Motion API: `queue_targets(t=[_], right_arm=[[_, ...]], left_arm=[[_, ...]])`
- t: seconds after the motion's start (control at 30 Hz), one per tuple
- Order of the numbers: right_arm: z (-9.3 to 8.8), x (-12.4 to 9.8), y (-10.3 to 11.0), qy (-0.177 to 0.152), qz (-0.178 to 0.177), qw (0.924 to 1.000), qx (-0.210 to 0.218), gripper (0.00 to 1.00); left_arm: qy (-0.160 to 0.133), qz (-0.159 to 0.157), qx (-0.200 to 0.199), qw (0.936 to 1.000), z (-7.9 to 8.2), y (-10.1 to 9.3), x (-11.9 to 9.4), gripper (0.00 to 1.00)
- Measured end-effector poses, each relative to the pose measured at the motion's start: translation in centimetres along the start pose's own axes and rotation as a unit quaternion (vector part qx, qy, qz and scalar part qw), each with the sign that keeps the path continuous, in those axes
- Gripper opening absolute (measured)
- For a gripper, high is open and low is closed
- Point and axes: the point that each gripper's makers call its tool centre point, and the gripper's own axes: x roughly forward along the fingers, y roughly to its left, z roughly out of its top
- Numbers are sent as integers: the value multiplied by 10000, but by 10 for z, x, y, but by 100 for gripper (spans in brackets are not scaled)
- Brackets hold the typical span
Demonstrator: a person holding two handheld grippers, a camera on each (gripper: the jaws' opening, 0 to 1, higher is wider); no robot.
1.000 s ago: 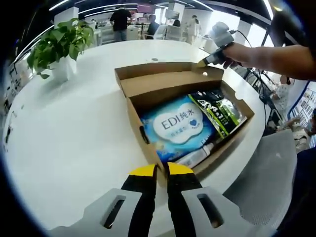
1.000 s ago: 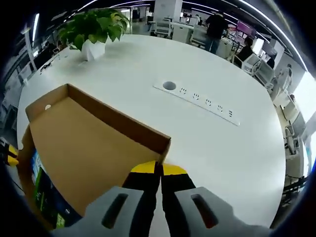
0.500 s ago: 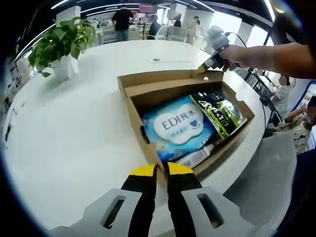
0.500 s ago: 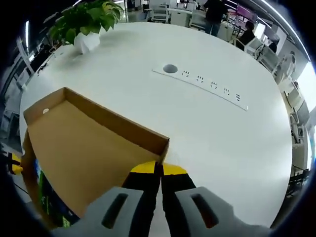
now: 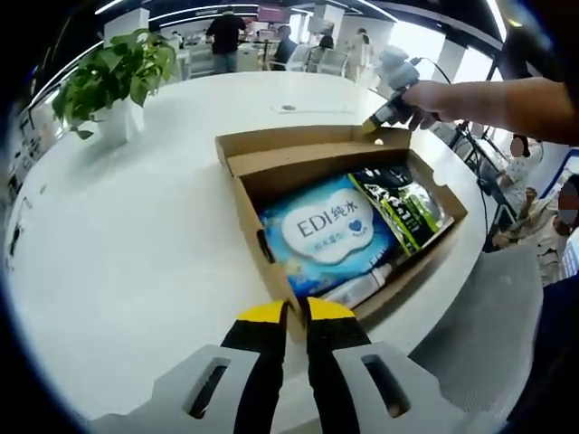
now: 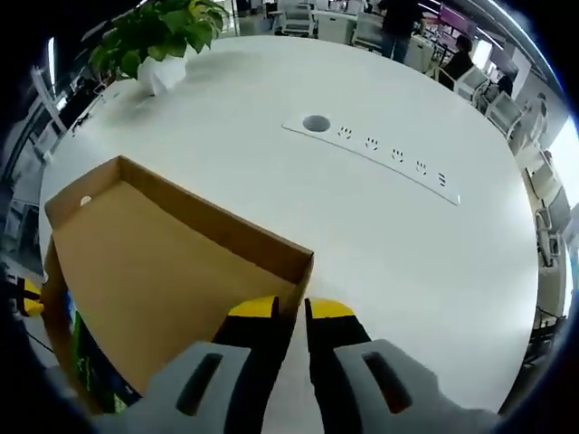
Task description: Operate the shoe box by opening the lid, removing the specified soft item, and placing it in the target area until the item is outside and the box remains undamaged.
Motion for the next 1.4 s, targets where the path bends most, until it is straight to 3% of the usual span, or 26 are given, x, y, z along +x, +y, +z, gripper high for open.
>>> queue_targets(t=[0.07,0.27,0.47,0.67,0.87,1.1,1.4], right_arm=[[9,-5,-1,-244,-1,9997,4,18],[14,-24,2,-531,-10,9984,-169,23],[17,-51,12,-1017,-15,9945,-255,31],[2,-74,27,-1190,97,9925,-250,30],[-18,-89,39,-1289,195,9912,-230,29],[-42,-103,51,-1302,236,9909,-262,28],[-68,-105,60,-1241,307,9914,-261,26]], left_arm=[[0,18,105,9999,0,0,0,5],[28,9,178,9998,-2,-1,0,7],[-248,149,180,9994,10,5,-10,23],[-345,194,256,9989,24,2,-26,21],[-552,34,405,9976,49,-22,-34,21],[-561,-202,625,9963,61,-54,-19,20],[-328,-459,628,9964,57,-77,6,20]])
